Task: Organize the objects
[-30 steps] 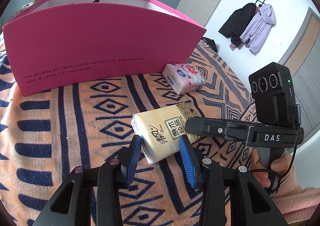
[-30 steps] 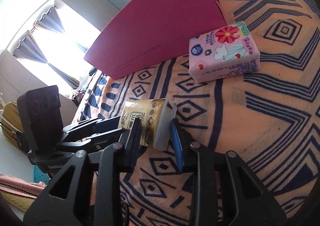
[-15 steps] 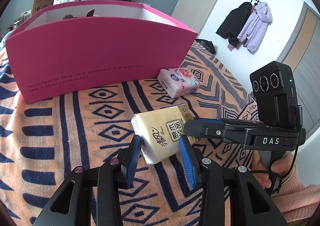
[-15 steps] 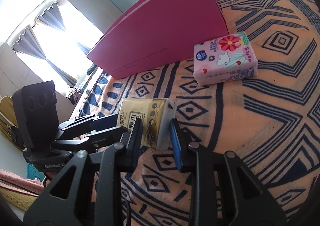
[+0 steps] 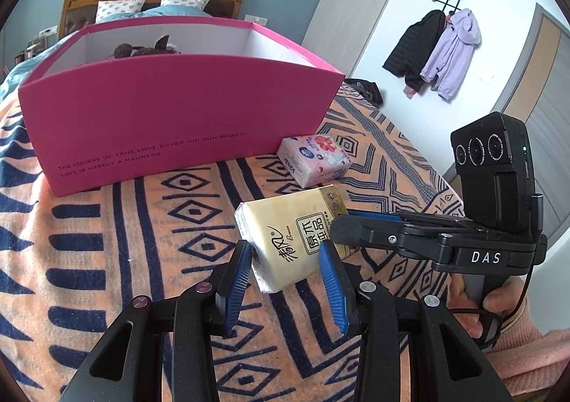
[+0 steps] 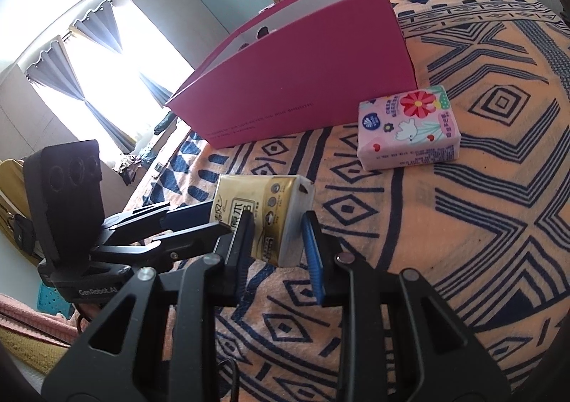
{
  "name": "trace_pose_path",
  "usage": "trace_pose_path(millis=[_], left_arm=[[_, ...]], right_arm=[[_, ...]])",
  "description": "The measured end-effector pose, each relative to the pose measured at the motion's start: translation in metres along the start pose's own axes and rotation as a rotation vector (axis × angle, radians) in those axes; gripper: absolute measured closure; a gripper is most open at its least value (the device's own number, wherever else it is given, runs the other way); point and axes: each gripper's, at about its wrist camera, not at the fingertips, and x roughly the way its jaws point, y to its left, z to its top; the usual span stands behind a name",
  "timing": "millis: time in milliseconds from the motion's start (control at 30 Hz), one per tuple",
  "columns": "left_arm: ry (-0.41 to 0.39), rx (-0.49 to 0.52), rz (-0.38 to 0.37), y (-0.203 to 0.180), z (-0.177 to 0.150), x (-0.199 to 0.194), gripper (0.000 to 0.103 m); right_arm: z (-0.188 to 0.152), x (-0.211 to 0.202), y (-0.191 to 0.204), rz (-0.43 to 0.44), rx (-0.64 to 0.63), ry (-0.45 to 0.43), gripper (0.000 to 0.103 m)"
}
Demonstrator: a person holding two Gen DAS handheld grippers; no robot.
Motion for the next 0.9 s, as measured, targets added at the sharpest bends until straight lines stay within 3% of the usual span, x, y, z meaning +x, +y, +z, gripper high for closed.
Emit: trace_pose_path(millis=[900], left_arm=[[-0.062, 0.022, 0.015, -0.008, 0.014, -0.013, 0.064]], right_arm=[[0.012, -0.013, 0.014, -0.011, -0.062, -0.06, 0.072]])
